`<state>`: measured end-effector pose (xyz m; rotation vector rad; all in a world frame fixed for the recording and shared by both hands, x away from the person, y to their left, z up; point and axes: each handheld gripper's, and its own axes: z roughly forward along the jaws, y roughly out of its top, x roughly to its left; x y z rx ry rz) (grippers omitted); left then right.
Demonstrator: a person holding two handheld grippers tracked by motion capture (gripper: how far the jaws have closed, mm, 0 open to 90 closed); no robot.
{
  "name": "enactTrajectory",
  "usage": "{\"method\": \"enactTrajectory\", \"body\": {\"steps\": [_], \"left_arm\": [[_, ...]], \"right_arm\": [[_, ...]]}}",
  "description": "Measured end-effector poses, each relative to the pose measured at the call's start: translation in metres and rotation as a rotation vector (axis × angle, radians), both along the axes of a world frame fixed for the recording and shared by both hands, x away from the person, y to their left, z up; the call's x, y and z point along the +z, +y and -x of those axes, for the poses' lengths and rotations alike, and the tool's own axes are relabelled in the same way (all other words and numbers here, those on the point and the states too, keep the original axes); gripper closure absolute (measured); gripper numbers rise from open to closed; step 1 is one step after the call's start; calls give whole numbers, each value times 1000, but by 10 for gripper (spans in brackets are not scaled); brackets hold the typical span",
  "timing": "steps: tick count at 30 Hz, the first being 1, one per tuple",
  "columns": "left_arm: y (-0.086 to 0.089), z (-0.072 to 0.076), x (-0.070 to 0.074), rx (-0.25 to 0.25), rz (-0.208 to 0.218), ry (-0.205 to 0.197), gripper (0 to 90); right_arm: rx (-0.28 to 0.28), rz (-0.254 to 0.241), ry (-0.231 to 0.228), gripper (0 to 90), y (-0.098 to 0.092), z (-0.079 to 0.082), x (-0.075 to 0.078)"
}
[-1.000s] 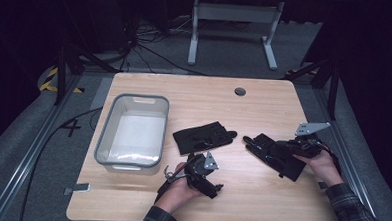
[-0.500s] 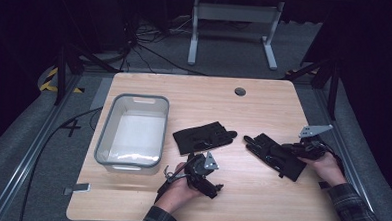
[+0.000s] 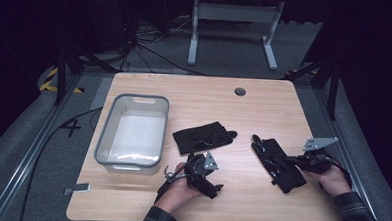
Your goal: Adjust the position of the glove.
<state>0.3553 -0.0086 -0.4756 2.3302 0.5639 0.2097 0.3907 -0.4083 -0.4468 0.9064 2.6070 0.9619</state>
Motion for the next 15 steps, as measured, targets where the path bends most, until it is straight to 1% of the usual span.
{"method": "enactTrajectory", "body": {"steps": [3,9,11,15], "left_arm": [[0,0,0,0,0,0,1],[0,0,0,0,0,0,0],[0,0,0,0,0,0,1],[0,0,0,0,0,0,0]], "right_arm": [[26,5,2,896,6,10,0],[69,7,4,896,16,25,0],[73,8,6,896,17,27,0],[104,10,9,896,24,36,-1]]}}
